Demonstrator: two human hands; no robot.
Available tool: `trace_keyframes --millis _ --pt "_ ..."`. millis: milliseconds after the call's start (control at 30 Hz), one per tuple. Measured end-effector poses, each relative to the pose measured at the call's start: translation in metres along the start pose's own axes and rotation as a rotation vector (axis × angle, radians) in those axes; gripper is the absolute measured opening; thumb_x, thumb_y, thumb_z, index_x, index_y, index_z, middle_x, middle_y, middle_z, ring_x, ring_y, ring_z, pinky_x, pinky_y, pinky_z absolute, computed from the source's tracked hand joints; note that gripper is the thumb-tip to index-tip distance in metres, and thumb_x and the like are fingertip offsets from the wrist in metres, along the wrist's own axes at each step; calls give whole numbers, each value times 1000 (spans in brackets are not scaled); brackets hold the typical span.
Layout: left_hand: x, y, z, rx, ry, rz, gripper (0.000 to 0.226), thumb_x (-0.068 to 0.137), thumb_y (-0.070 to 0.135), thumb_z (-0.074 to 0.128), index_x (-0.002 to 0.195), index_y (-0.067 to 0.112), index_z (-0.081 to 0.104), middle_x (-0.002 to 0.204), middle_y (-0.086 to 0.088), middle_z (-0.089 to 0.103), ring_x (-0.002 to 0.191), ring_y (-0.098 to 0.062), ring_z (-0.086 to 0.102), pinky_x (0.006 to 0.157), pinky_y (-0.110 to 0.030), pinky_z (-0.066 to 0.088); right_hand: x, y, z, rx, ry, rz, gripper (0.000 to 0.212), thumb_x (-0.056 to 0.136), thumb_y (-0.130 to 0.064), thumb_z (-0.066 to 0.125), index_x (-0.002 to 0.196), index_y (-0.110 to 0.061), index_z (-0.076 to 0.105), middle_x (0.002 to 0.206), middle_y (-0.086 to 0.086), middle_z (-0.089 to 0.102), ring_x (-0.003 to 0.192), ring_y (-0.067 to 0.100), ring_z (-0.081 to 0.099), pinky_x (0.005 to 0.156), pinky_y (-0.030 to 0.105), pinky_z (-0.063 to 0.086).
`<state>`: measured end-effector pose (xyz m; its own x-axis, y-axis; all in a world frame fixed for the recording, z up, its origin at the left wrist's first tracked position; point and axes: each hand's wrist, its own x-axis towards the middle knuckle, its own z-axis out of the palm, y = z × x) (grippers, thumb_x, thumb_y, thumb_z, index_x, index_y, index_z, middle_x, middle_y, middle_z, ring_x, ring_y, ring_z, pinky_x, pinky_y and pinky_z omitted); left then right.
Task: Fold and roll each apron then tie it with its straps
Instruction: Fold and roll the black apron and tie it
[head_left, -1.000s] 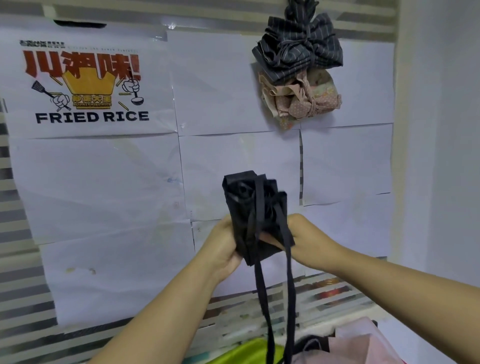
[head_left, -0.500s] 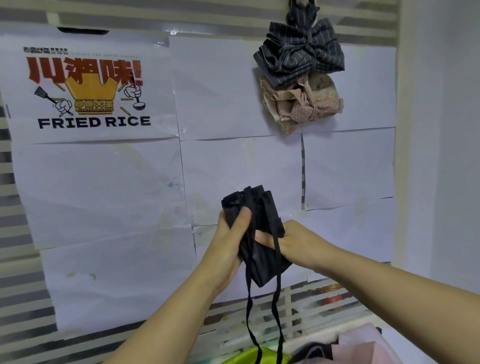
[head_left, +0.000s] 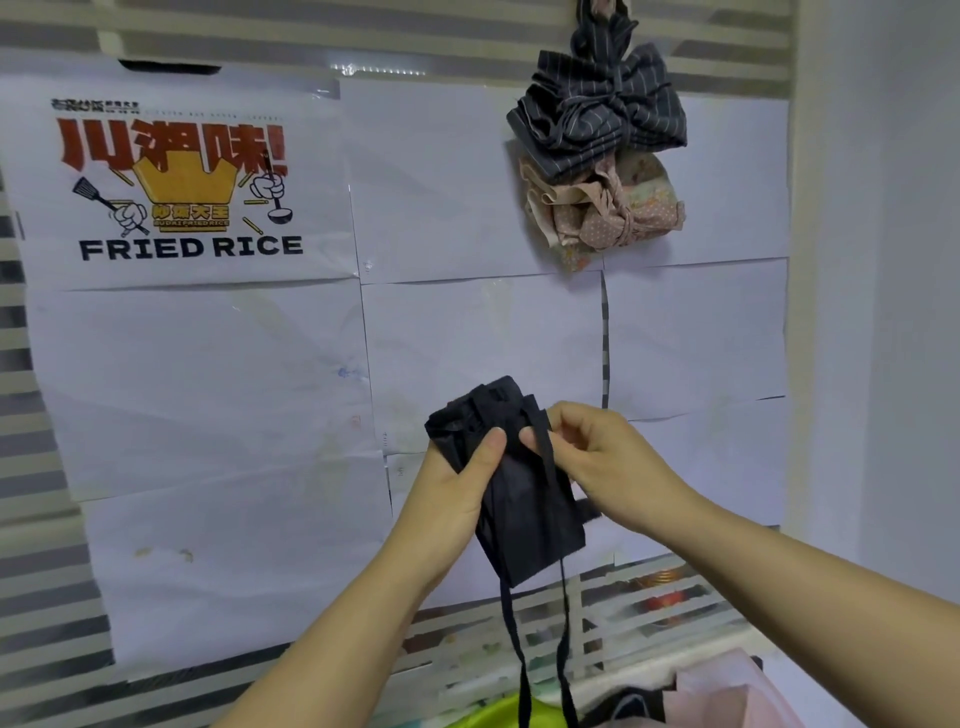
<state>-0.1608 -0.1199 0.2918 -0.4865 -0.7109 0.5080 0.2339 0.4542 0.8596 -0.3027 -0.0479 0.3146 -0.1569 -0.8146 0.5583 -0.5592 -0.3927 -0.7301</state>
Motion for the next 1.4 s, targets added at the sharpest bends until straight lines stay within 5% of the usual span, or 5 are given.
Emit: trace_keyframes --millis 400,567,933,1233,1400 --pt "-15 15 5 111 -305 82 37 80 37 58 116 27 58 107 12 69 103 0 63 83 -13 46 -3 17 14 181 272 -61 51 82 -31 72 58 -4 37 59 7 39 59 16 36 58 29 33" --pt "-14 10 -2 -103 -377 -117 52 89 46 53 135 21 48 124 0 65 117 -17 60 99 -36 46 -5 10 12 317 269 -23 58 75 -45 63 62 8 44 61 11 45 60 18 42 57 29 38" --pt "-11 13 11 197 -56 57 17 96 27 53 109 27 65 98 12 71 90 5 64 69 -7 47 -3 -4 6 311 336 -38 28 87 -18 65 64 -9 53 50 -7 50 50 3 47 54 13 40" --pt "-18 6 -2 417 -41 209 50 92 16 59 124 46 36 102 54 46 101 25 47 79 2 36 1 -21 -20 489 65 299 12 91 -16 62 81 -10 64 67 3 64 57 11 60 64 22 53" --pt "-22 -6 -2 403 107 305 56 86 4 65 114 39 32 106 26 54 99 16 54 80 -2 39 0 -19 -18 806 8 534 17 92 -15 57 78 -7 62 70 7 63 62 16 64 59 26 58"
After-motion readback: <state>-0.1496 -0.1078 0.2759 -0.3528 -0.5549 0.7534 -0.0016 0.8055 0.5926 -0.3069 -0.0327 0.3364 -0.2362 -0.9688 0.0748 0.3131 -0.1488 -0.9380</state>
